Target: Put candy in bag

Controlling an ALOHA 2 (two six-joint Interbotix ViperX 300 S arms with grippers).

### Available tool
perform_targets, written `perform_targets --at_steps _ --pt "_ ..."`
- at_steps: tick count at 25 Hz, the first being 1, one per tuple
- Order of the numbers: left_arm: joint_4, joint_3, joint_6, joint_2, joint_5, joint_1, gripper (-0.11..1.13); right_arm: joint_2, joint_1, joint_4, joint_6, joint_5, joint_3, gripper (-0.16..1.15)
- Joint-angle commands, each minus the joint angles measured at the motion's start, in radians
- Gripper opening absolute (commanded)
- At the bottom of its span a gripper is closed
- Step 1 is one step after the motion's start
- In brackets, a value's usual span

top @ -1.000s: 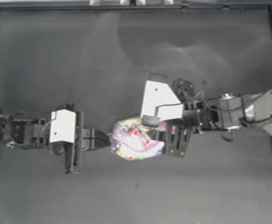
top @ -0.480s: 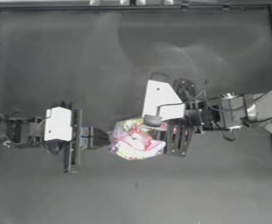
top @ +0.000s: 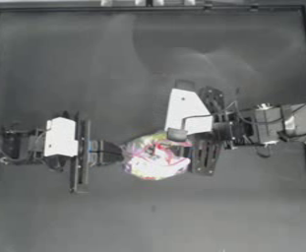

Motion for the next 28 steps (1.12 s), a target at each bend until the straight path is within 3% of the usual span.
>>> perform_targets --at_steps 1,28 --pt "0.005 -0.012 0.002 -0.054 -0.003 0.008 0.06 -0.032 0.0 -0.003 0.002 -0.003 -0.011 0.87" --pt "0.005 0.049 0.003 -0.135 0.084 0.04 0.06 -0.061 0.0 -0.002 0.003 0.017 -0.002 0.87"
